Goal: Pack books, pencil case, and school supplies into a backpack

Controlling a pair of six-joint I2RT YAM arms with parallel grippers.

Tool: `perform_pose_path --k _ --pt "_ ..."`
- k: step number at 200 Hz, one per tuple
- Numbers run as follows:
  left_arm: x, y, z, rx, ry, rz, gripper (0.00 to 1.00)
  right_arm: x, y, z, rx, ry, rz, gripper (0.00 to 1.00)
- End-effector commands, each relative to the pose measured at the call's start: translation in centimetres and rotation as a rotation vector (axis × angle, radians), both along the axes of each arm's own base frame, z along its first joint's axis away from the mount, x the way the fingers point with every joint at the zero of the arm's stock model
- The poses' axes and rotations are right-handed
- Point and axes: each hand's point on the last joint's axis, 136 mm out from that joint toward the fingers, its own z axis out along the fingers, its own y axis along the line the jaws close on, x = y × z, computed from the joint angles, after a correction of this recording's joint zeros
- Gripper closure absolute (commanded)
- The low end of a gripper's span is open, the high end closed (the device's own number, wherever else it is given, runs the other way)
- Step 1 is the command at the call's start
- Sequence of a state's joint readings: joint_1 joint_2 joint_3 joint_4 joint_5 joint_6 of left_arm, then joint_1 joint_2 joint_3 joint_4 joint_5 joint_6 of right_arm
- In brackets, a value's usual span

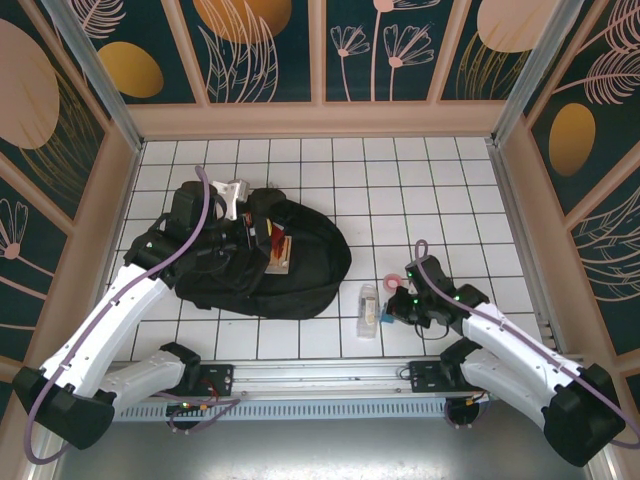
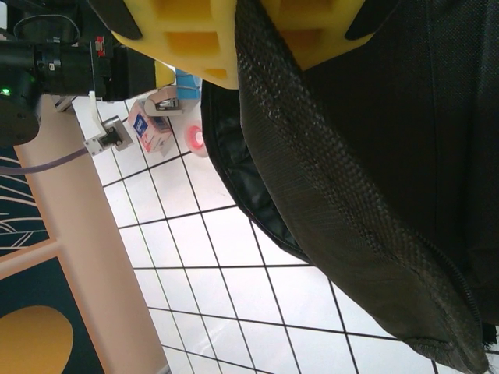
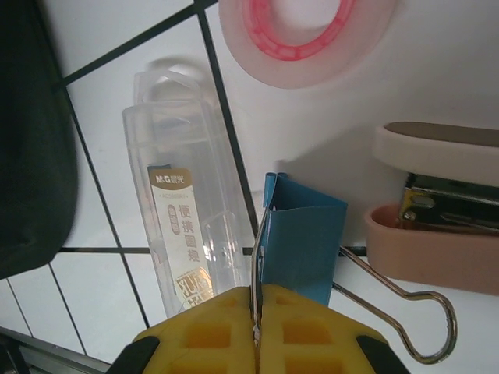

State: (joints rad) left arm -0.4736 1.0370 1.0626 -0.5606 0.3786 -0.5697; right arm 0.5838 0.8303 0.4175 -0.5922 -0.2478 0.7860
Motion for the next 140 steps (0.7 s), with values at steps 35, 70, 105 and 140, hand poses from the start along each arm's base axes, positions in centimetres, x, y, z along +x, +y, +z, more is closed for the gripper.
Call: perform_pose_path --k 35,70,105,140 --pt "0.3 -0.4 2.9 -0.032 -0.086 -0.016 1.0 0.9 -1.3 4.3 -0.072 -0.074 -0.014 1.0" --pt "0.2 -0.6 3.7 -0.032 -0.088 -0.031 1.0 3.4 -0.2 10.7 -0.052 -0.237 0.003 1.0" --pt "0.8 -0.8 4.1 -0.025 -0.089 -0.029 1.0 7.1 6.0 17.6 0.119 -0.418 0.114 1.0" --pt "1.0 -0.6 5.3 -0.026 -0.111 -0.019 1.0 10.6 14.1 20.1 0.306 -0.453 0.215 1.0"
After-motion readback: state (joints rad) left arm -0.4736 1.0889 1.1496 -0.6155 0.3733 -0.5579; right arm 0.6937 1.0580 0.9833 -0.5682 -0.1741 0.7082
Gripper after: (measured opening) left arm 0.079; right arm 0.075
